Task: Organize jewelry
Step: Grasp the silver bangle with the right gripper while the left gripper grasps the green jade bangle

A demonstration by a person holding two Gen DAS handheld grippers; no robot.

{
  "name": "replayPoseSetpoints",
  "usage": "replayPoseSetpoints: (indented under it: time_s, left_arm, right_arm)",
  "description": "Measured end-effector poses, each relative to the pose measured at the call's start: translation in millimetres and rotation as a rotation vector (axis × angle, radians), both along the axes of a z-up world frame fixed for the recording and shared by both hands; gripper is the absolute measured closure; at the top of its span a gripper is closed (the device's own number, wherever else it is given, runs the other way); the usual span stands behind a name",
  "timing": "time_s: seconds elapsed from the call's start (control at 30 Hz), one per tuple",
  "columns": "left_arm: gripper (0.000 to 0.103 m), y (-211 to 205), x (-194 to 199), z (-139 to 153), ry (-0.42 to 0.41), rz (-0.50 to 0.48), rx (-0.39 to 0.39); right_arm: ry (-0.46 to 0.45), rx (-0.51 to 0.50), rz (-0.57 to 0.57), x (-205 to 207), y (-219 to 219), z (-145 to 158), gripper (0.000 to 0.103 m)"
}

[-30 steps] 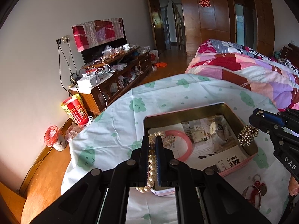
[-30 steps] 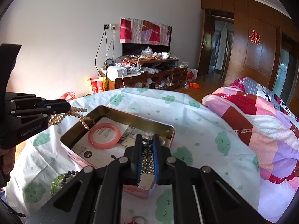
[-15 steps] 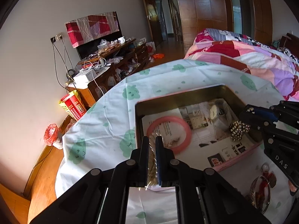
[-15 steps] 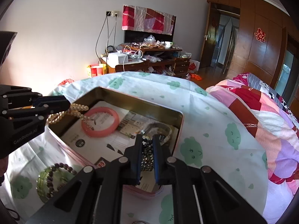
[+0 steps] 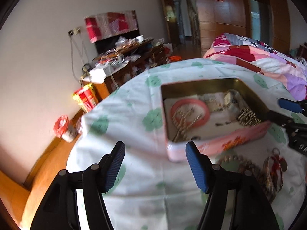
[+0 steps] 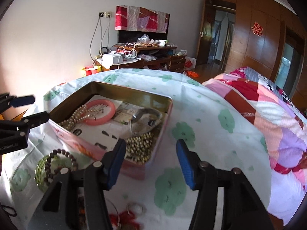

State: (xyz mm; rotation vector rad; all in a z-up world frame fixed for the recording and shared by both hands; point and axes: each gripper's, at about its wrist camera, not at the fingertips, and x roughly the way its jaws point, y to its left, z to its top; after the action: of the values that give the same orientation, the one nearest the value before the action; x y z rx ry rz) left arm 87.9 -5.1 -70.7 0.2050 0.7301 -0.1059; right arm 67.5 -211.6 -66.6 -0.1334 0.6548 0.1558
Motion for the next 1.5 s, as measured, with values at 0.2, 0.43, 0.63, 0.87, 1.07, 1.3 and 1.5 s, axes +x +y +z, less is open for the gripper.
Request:
replayPoseSetpoints:
  time_s: [0.2,0.43,0.63,0.87,1.07,1.3,1.5]
  left_arm:
    - [0.037,6.8,-20.5,-11.5,0.040,0.008,-0.016]
    - [0.037,-5.9,-38.1,-14.7,0.049,-0.035,-0.027]
    - [0.037,-14.7,-44.3,-19.5,0.059,-0.061,-0.015]
    - [0.037,-21.8,-39.4,-27.6,0.088,-0.078,-0.009]
    - [0.037,-32.6,-31.6,-39.2,0.117,-0.101,0.020]
    - [0.086,-35.9,-32.9,-41.4,0.139,-0.156,-0.011]
    - [0.097,-30.9,-35.2,-40.0,0.134,-0.159,-0.036]
  right_arm:
    - [0.023,0.017,-0.029,-23.1,-9.8,-6.0,0.046]
    - [0.043,0.019,-0.023,-44.9,-8.2,-16.2,0.046]
    - [0.073,-0.005,0.041,-54.1,6.1,-24.5,0.047]
    - [0.084,-0.023,0.073,-53.6,17.5,-30.6,0.047]
    - [0.116,-0.062,0.092,-39.5,26.3,-37.0,0.064]
    - [0.129,-0.110,0.141,-42.8,36.4,-40.7,0.079]
    - [0.090,-0.114,0.157,-50.8,37.7,-39.0,0.094]
